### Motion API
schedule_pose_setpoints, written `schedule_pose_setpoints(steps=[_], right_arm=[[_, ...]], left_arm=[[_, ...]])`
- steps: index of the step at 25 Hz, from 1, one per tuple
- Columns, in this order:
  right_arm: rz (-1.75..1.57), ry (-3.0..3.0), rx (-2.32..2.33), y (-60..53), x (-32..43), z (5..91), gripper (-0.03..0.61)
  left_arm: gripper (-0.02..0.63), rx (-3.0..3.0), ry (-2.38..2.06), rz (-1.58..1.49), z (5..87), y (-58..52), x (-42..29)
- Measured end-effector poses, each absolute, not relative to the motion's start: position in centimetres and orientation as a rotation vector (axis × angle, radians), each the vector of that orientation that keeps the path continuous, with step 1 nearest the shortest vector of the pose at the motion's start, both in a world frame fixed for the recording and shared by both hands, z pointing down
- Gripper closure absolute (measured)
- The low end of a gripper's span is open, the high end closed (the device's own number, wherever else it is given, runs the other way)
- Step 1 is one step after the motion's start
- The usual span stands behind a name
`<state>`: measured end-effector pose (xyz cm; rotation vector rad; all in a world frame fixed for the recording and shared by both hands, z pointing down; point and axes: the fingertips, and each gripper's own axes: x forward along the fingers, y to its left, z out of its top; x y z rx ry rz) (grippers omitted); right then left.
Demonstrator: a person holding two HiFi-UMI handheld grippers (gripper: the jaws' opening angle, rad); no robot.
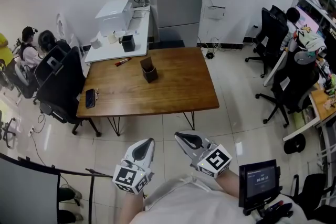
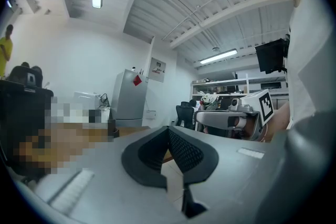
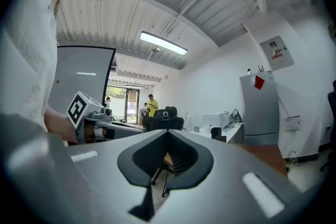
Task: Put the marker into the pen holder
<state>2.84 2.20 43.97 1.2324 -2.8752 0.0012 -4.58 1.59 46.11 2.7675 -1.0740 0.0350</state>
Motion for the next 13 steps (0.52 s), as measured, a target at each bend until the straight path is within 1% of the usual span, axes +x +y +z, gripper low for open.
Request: schedule_pose_setpoints(steps=[8, 13], right_arm=[[-0.053, -2.872, 1.277, 2.07, 2.72, 43.02, 0.577], [-0.027, -2.832, 1.321, 2.35, 3.60, 43.92, 0.577]], left_arm=[[0.598, 2.774, -1.076, 0.038, 46.03, 1.08, -4.42], [0.597, 2.777, -1.047, 0.047, 46.11, 1.45, -3.90]])
